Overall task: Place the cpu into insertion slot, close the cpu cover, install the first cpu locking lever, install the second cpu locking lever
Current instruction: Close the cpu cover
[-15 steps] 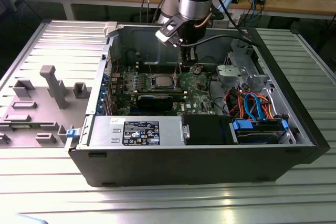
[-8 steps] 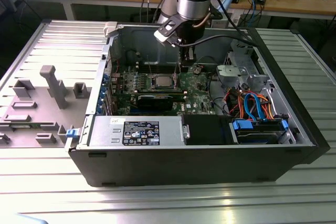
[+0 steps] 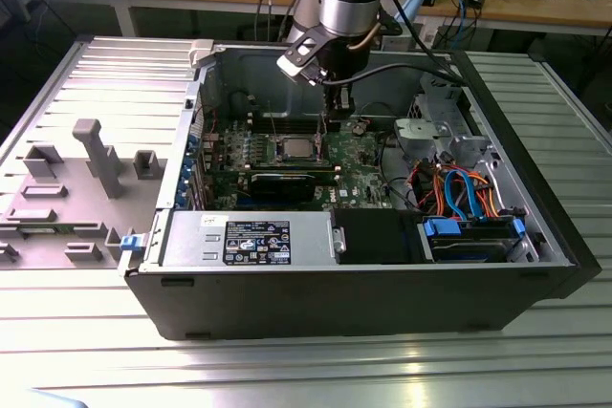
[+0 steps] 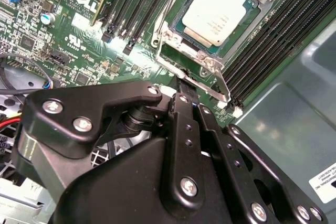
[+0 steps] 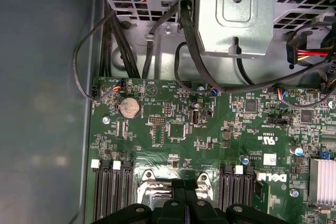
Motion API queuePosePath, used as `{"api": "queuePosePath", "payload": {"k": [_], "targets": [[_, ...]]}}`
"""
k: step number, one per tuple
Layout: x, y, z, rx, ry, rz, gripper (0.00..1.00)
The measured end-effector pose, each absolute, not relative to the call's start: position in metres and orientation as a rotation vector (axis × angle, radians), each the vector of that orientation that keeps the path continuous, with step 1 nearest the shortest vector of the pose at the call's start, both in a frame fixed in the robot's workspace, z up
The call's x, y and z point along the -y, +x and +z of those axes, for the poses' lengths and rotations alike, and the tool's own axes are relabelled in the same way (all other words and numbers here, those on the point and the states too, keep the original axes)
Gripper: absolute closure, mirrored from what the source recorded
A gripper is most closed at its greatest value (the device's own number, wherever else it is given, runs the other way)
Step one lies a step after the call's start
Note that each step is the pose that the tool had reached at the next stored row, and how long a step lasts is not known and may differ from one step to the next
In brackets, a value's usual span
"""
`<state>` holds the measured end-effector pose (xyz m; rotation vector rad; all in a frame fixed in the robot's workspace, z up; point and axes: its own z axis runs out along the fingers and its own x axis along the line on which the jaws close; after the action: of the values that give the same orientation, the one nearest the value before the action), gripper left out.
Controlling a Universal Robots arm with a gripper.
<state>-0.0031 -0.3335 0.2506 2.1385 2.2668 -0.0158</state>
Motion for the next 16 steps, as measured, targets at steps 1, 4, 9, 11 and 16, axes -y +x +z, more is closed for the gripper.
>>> {"api": "queuePosePath", "payload": {"k": [1, 4, 9, 11, 16], "targets": [[0.3335, -0.0035, 0.2506, -2.267, 2.139, -0.016, 0.89], [0.3335, -0.0049, 0.2506, -2.267, 2.138, -0.016, 0.89], [0.3335, -0.0068, 0.2505, -2.267, 2.138, -0.016, 0.89], [0.3335, -0.0069, 0.2505, -2.267, 2.138, -0.016, 0.89], [0.3335, -0.0116, 0.2499, -2.267, 2.139, -0.015, 0.89]]}}
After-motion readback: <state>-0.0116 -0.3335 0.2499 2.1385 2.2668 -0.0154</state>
